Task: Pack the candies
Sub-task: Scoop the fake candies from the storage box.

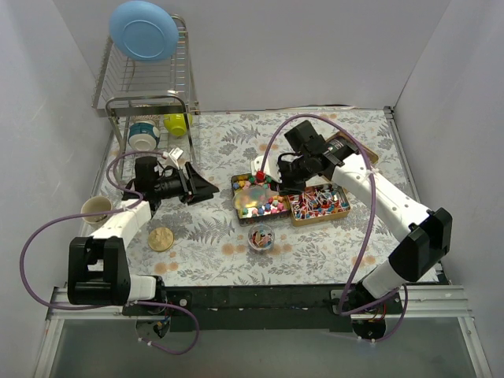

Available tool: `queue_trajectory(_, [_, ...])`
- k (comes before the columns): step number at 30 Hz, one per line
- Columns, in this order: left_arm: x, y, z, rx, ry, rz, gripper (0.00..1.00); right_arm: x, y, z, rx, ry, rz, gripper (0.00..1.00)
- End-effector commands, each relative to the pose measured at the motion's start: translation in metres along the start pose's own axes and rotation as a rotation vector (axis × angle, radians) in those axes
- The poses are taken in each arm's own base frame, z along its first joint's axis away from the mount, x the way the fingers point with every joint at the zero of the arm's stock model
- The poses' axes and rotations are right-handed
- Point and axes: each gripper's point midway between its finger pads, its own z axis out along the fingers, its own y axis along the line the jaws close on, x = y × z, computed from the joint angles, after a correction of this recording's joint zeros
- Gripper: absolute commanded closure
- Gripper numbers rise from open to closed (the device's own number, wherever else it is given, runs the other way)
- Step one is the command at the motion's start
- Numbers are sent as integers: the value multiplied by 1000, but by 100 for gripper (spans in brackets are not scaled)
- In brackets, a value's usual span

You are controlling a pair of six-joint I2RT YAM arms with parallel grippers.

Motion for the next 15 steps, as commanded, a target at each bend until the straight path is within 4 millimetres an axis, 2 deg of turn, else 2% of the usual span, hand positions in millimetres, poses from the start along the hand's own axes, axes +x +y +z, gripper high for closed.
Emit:
queue_trajectory(1, [5,35,-9,-194,-79,3,43,30,-6,-17,-28,191,-145,99])
queue_trajectory(4, [13,52,-12,-264,-84,-17,44,43,-12,-23,-48,274,-179,99])
queue_trajectory(5, [14,57,-13,-283,-88,-21,44,37,-24,-32,-14,288,-197,99])
queue_trajectory(6, [14,59,-13,-291,-88,-24,44,39,-24,-37,-25,315,-190,99])
queue_trajectory(7, [16,63,-13,-302,-86,-30,44,39,-31,-34,-32,335,-186,99])
queue_trajectory(8, [16,69,-13,-325,-90,-38,47,34,-44,-44,13,362,-196,99])
queue_trajectory(10, [17,75,-14,-347,-100,-43,53,46,-53,-43,13,437,-179,99])
queue_trajectory(14, [28,90,-13,-384,-80,-88,87,66,-71,-51,61,592,-196,99])
queue_trajectory(15, [29,96,-13,-408,-86,-99,100,65,-76,-52,77,602,-193,99])
